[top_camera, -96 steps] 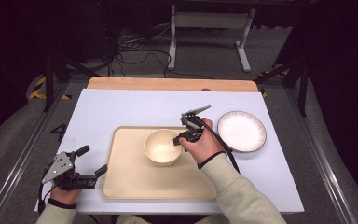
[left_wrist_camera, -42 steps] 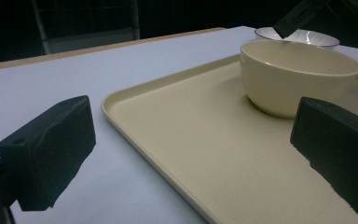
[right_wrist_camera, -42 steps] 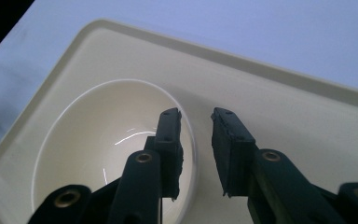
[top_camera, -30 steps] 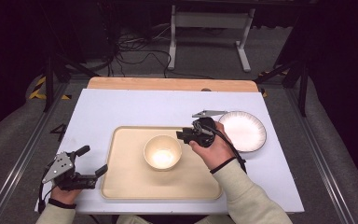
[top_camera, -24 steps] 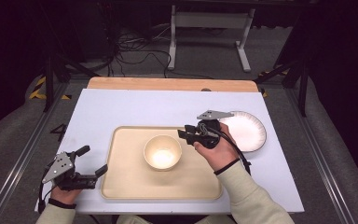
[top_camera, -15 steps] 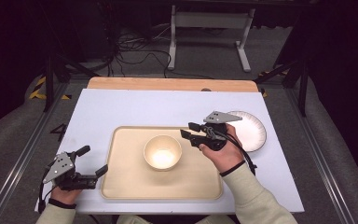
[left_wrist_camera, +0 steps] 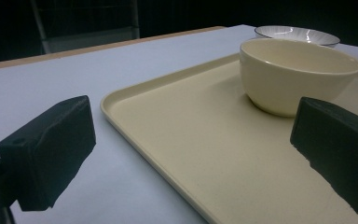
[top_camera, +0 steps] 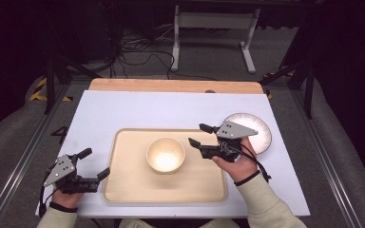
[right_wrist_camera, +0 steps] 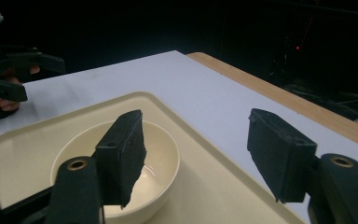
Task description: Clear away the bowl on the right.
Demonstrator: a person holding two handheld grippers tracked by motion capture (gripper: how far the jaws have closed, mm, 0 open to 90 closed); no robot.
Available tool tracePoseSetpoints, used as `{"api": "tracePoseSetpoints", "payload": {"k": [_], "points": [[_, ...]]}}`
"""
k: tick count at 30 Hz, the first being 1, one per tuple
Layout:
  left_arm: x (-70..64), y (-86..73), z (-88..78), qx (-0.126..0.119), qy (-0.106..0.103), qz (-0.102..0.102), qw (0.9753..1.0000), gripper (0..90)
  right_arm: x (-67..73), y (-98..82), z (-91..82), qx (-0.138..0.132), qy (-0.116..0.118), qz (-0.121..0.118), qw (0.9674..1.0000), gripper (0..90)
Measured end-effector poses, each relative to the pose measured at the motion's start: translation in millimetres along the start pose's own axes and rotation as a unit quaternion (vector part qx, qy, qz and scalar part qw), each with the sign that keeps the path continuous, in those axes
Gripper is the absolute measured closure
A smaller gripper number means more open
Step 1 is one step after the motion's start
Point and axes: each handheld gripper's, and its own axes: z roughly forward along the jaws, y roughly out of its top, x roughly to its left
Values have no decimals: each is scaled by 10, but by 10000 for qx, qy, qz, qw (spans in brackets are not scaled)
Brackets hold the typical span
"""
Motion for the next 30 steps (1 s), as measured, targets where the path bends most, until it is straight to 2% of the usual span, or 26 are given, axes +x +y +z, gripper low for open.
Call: {"api": "tracePoseSetpoints", "payload": {"k": [3,8,11,16,18,24,27,30], "points": [[-3,0,1,6,1,-12,10000,6,-6,-41,-51,-154,11,-91,9998,291],[-1,0,0,1,-9,-7,10000,6,-14,-67,-154,-364,189,-229,9989,247],[0,0,0,0,-11,-7,10000,5,-48,-109,-242,-450,147,-300,9984,233],[-1,0,0,3,-11,-23,10000,5,-99,-171,-343,-504,135,-240,9983,220],[-1,1,0,9,-9,-23,10000,5,-117,-205,-394,-517,71,-344,9980,220],[-1,1,-1,23,-17,-20,10000,5,-184,-336,-527,-724,18,-167,9972,203],[-1,1,1,7,-16,-27,10000,5,-217,-397,-583,-793,-138,-66,9967,157],[-1,1,1,1,-15,-33,10000,5,-245,-454,-635,-876,-154,38,9960,112]]}}
